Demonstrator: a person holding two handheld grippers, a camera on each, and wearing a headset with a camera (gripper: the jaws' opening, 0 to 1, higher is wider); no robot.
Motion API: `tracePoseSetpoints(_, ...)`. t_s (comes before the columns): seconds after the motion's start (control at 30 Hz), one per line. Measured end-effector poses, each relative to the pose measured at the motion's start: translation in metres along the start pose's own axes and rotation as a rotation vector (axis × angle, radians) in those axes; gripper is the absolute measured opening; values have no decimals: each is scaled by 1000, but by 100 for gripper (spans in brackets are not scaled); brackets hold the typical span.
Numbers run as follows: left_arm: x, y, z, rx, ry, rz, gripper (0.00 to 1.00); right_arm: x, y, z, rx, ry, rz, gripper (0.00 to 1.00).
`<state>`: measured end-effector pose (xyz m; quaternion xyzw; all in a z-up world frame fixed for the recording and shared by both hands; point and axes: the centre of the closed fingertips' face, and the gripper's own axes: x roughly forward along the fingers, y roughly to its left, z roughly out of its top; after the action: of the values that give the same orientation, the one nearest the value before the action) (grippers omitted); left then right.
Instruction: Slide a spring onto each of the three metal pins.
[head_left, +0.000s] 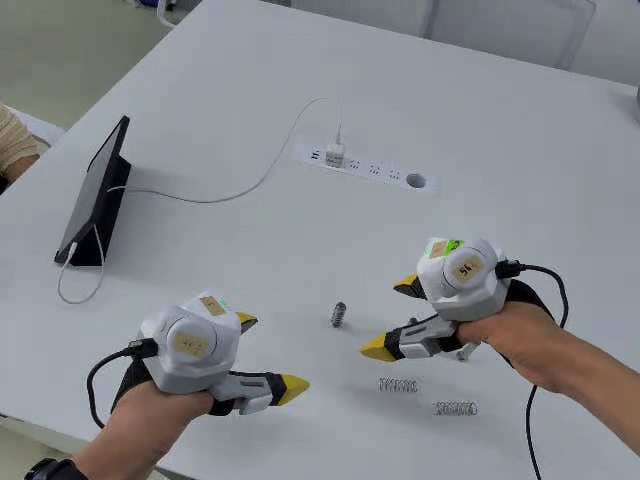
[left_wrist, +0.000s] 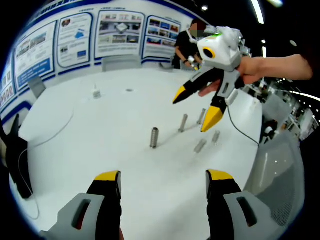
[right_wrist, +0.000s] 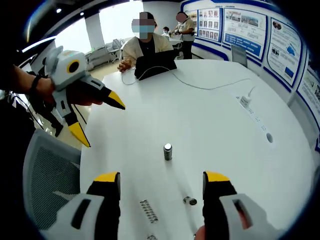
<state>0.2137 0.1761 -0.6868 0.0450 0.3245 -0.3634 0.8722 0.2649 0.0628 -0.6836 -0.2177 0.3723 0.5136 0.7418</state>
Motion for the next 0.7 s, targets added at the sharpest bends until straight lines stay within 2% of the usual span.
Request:
tracePoseSetpoints(0.23,1,-1,2,-1,2,5,71,-6,4,-14,49,-17,-14,71)
tracePoseSetpoints(0.7,5,-6,5,18,13,-9,70,-21,0,-37,150,-61,-68,75)
